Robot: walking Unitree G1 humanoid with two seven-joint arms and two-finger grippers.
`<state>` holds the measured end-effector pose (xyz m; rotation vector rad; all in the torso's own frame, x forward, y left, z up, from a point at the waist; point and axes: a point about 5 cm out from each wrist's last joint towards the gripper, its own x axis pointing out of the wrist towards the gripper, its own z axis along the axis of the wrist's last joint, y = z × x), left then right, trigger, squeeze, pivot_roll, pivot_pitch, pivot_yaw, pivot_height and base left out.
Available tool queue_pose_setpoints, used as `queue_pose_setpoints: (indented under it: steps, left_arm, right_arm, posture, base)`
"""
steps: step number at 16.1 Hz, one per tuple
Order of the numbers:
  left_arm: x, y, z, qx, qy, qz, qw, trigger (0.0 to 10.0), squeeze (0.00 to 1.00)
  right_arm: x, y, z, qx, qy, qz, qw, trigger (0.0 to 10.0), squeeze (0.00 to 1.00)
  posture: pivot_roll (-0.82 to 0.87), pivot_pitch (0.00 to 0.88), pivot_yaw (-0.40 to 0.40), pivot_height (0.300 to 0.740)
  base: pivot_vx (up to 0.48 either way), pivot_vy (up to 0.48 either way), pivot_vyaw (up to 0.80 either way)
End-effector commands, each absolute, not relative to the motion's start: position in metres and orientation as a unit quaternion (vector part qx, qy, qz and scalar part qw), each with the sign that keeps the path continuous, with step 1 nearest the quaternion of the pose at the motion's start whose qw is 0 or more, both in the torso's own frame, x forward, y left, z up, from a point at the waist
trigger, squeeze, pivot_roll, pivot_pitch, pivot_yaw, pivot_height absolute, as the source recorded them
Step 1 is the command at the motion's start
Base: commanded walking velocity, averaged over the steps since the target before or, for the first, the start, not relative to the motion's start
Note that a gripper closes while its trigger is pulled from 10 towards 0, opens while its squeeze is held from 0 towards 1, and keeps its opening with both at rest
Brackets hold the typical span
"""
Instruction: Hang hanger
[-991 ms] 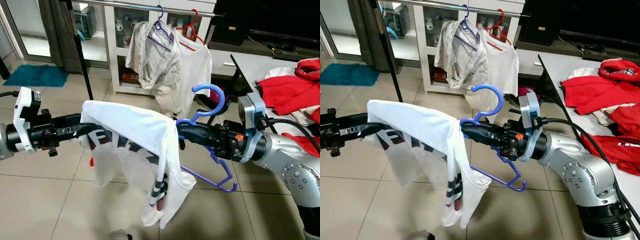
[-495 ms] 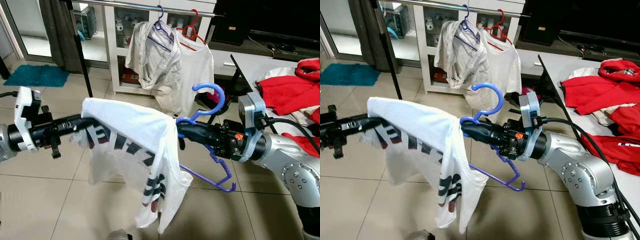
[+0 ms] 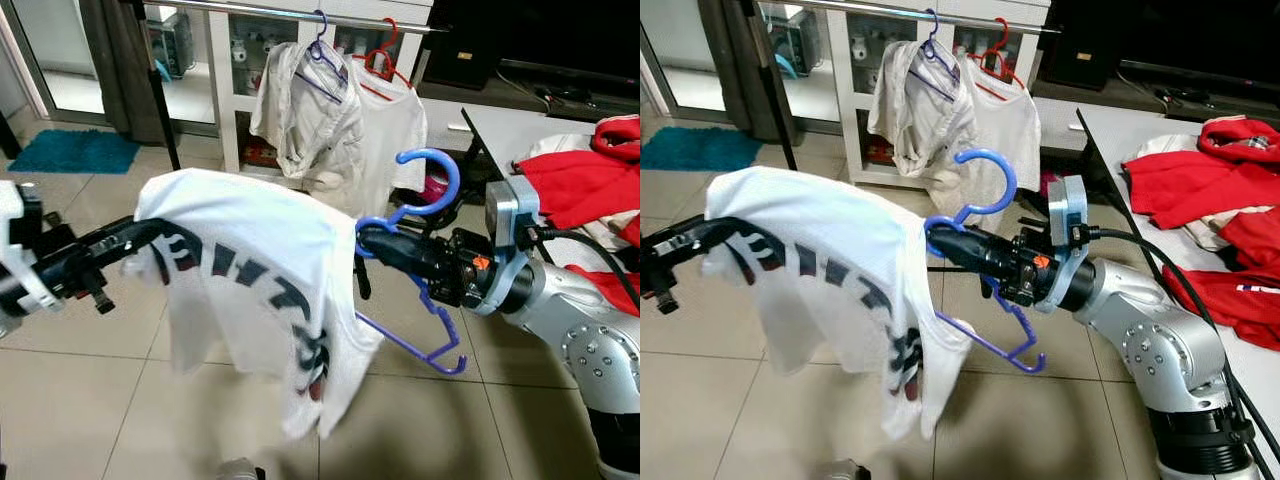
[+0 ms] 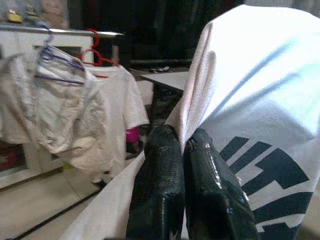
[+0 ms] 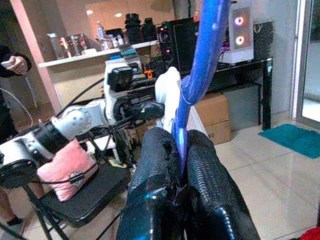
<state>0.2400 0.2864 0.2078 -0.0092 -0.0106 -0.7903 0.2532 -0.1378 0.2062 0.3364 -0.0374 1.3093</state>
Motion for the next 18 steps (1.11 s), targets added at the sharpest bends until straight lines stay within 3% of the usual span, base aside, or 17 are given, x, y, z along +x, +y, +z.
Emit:
queue_pose_setpoints:
  steps: [1,7,18]
  left_arm:
    - [0.239,0.287,0.214,0.001,-0.023,-0.375,0.927,0.0,0.0]
    - [0.237,0.303,0.225,0.021,-0.071,-0.292,0.954,0.0,0.0]
    - [0.247,0.314,0.236,0.039,-0.116,-0.232,0.965,0.0,0.0]
  right_arm:
    - [0.257,-0.145,0.212,0.15,-0.038,0.591,0.791,10.0,0.0]
    - [0.259,-0.146,0.212,0.151,-0.035,0.589,0.793,10.0,0.0]
    - [0.258,-0.147,0.21,0.146,-0.03,0.584,0.798,10.0,0.0]
  posture:
    - [0.02,0.0,-0.049,0.74]
    - [0.03,0.006,-0.057,0.74]
    - [0.03,0.007,-0.05,0.74]
  base:
    - [0.0,0.0,0.0]
    - [0.0,0.0,0.0]
    - [0.0,0.0,0.0]
